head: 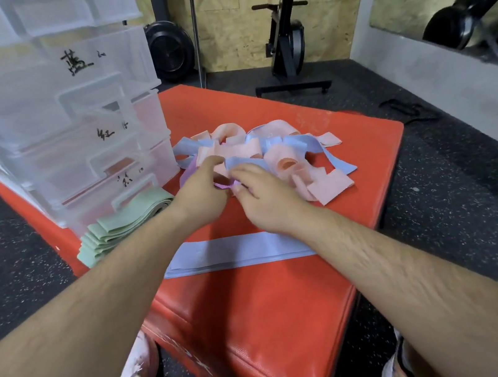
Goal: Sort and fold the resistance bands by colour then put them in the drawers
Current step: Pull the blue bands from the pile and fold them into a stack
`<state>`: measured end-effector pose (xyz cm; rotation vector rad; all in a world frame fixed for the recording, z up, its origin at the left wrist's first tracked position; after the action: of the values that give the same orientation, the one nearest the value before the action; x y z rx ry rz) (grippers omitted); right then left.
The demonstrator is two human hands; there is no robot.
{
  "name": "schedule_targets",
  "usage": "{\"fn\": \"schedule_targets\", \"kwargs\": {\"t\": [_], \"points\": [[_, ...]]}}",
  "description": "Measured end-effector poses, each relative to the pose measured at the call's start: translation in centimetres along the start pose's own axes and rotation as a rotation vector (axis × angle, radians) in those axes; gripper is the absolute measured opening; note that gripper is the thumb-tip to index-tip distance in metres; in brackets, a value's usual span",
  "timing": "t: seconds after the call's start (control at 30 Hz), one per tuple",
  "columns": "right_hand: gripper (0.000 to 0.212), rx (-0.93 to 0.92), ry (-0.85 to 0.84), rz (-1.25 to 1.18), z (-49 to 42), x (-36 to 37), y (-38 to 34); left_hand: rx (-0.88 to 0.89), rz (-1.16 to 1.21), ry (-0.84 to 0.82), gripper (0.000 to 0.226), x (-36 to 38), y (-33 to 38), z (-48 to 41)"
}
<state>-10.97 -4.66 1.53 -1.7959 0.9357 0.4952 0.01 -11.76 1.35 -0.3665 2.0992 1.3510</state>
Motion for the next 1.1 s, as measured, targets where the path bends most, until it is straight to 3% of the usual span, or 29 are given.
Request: {"fn": "schedule_targets", "kwargs": {"t": [0.1,0.17,0.23,0.27,0.4,0.57,0.63,0.7,0.8,0.93,1.1], "points": [[0.035,-0.109,0.025,-0.092,0.4,-0.5,-2.5,0.076,0.001,0.053,0.071,-2.1,1.6,0.4],[0.031,-0.146,0.069,-0.15,0.7,-1.1,-3.6,0.188,-0.136,0.087,0.042,-3.4,2.7,0.7],[0.031,-0.082,0.092,-0.232,0.8,-1.6,-3.6,0.264,-0.215,0.099,0.011,-4.0,3.2,0.9],[0.031,-0.029,0.093,-0.267,0.7,-1.7,-3.3,0.255,-0.22,0.09,0.006,-4.1,3.1,1.0],[0.03,0.11,0.11,-0.282,0.4,-1.9,-1.5,0.097,-0.128,0.082,0.011,-4.6,1.9,0.9],[0.018,0.163,0.097,-0.29,0.0,-1.8,-0.7,0.031,0.146,0.206,0.017,-6.3,3.0,1.2],[0.007,0.167,0.143,-0.263,-0.4,-2.3,-0.6,-0.035,0.293,0.182,0.026,-6.6,3.2,1.3],[0.011,0.154,0.154,-0.255,-0.7,-2.7,-0.5,-0.058,0.376,0.165,0.033,-7.0,3.5,1.3],[0.02,0.144,0.124,-0.288,-0.9,-2.9,-0.6,-0.088,0.42,0.182,0.035,-7.4,3.6,1.5],[0.01,0.13,0.149,-0.371,-1.2,-3.3,-1.2,-0.127,0.492,0.172,0.032,-7.6,3.4,1.5],[0.015,0.121,0.076,-0.46,-1.1,-4.0,-2.1,-0.158,0.56,0.17,0.028,-8.3,2.8,1.4]]}}
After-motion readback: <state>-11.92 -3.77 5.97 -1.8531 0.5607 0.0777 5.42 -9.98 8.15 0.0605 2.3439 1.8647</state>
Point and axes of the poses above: each hand's wrist, its own z-axis away from the middle knuckle, its own x-axis out of the palm, y = z × x, the point moved 6 cm from there along -z, towards the middle knuckle, and after that the axes turned 9 degrees about y, right-handed, at the moved point
